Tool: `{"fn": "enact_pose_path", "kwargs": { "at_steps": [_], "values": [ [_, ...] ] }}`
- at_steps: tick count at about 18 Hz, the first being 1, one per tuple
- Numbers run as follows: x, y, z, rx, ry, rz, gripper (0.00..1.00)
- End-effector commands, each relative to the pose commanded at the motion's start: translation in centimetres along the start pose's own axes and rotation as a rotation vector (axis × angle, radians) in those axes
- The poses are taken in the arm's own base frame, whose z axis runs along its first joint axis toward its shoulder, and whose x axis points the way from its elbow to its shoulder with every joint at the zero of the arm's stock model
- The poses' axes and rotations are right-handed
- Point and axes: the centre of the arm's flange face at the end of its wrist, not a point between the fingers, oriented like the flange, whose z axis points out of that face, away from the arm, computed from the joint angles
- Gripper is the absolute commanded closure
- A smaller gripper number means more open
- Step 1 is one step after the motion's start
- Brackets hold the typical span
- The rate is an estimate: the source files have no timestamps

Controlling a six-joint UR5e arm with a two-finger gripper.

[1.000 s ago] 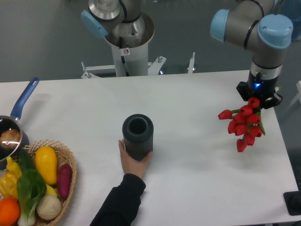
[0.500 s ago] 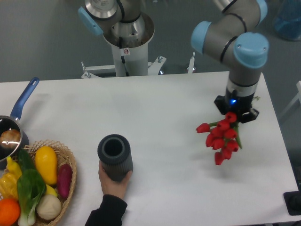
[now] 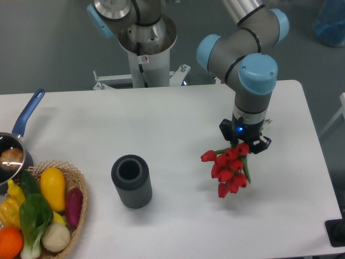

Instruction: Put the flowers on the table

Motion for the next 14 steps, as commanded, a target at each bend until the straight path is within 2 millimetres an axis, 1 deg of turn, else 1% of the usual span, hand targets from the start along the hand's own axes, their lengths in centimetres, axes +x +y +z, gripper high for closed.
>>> {"fn": "enact_pose_path", "kwargs": {
  "at_steps": [3,6,8,10,12,14],
  "values": [
    [-0.6,0.9,-0.3,0.002,-0.008,-0.01,0.0],
    [-0.9,1.2,-0.4,0.003,-0.016,-0.011,0.0],
    [-1.7,1.9,-1.1,0.01,-0.04,-0.02,0.0],
    [-2.0,2.4,-1.1,0.011,-0.048,-0.004,0.0],
    [-3.0,3.5,-1.4,0.018,-0.061,0.002,0.0],
    [-3.4,3.7,-1.5,0.027,-0.069,0.029,0.0]
  ]
}}
